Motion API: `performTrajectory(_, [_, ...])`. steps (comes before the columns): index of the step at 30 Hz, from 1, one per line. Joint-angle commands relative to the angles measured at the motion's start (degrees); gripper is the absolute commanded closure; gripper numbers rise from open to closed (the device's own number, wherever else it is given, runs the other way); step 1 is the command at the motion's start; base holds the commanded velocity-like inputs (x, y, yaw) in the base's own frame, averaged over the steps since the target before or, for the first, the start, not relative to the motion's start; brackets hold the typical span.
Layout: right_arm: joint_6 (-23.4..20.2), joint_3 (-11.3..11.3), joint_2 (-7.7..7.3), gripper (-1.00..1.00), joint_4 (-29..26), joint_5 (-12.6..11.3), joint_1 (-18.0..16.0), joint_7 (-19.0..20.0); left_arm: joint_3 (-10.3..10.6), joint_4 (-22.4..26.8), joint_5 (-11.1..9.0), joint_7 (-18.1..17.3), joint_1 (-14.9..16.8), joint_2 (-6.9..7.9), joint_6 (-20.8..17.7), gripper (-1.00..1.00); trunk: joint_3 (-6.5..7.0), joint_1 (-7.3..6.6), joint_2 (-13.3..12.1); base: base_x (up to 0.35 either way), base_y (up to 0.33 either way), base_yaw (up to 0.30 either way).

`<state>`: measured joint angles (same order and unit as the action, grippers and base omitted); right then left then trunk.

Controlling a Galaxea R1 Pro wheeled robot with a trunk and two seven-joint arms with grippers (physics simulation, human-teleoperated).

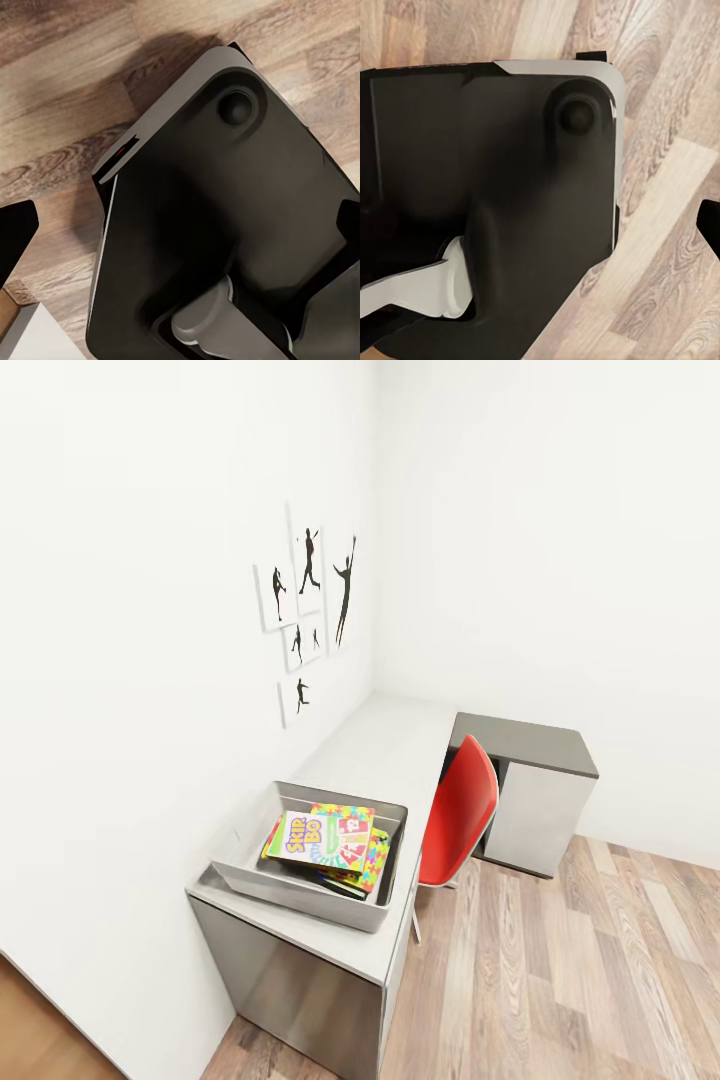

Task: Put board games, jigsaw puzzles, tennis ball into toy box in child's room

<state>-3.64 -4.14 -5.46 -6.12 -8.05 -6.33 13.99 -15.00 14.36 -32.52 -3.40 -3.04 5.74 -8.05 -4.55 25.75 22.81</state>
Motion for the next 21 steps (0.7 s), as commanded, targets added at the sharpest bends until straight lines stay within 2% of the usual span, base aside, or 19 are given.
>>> performTrajectory(1, [-0.35,-0.43,-0.04,-1.00,-0.11,-0.59,-0.02,0.13,-0.36,0.19,-0.27,-0.17,-0.04,-0.02,-0.48,-1.00,-0.11,0.03,0.11,0.000,0.000,0.000])
performTrajectory(21, [-0.31,-0.37,0.09,-1.00,-0.12,-0.69,0.00,0.13,-0.36,0.16,-0.27,-0.12,-0.03,-0.02,-0.48,-1.00,-0.11,0.03,0.11,0.000,0.000,0.000])
